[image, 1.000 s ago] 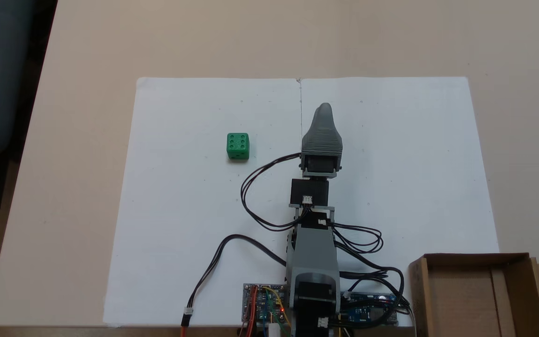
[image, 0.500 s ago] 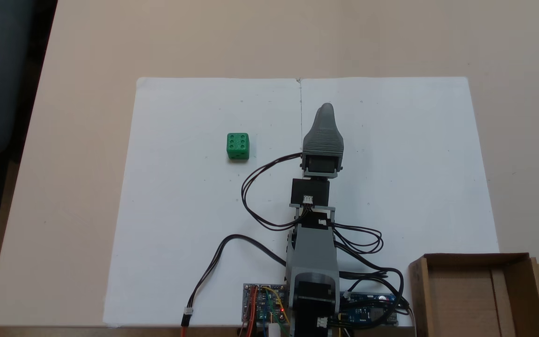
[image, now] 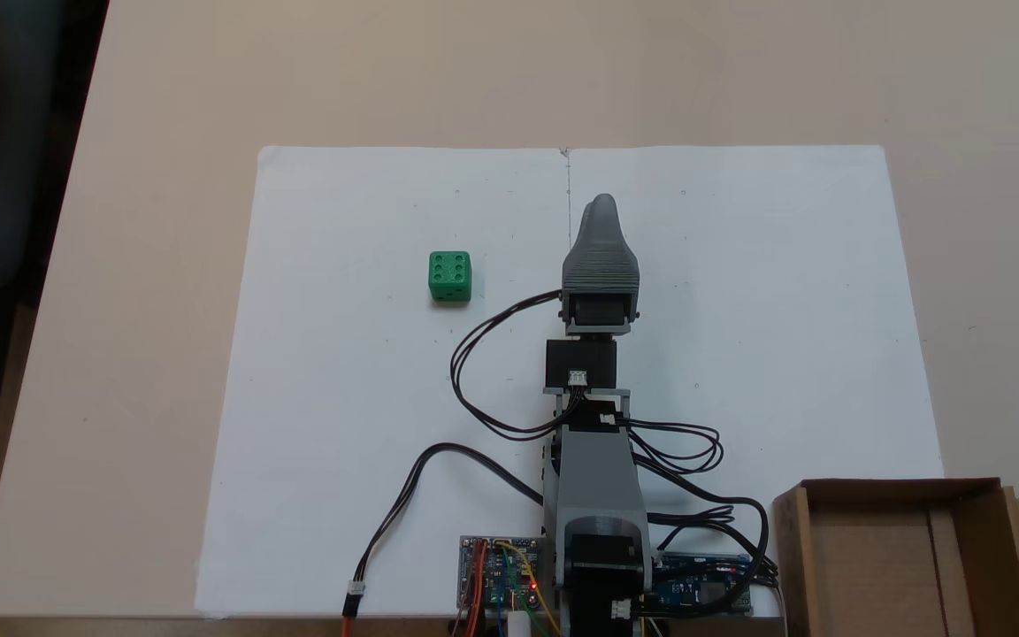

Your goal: Grasp a green dice and put it in the bin.

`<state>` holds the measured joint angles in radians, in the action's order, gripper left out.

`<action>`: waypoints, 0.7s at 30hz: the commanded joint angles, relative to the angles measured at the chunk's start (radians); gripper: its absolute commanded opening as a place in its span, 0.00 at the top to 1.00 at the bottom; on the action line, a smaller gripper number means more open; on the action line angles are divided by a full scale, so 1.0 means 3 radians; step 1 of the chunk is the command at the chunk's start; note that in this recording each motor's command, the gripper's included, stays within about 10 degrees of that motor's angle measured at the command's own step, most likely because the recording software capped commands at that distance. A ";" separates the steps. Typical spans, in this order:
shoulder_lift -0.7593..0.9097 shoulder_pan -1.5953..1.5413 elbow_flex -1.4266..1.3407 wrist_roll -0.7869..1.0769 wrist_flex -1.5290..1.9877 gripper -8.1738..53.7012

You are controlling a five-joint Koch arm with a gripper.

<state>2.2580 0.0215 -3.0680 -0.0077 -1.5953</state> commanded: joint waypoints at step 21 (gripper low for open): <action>0.0368 0.0337 -0.0215 0.0210 0.0082 0.16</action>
<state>2.2596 0.1104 -3.0680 -0.0077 -1.5693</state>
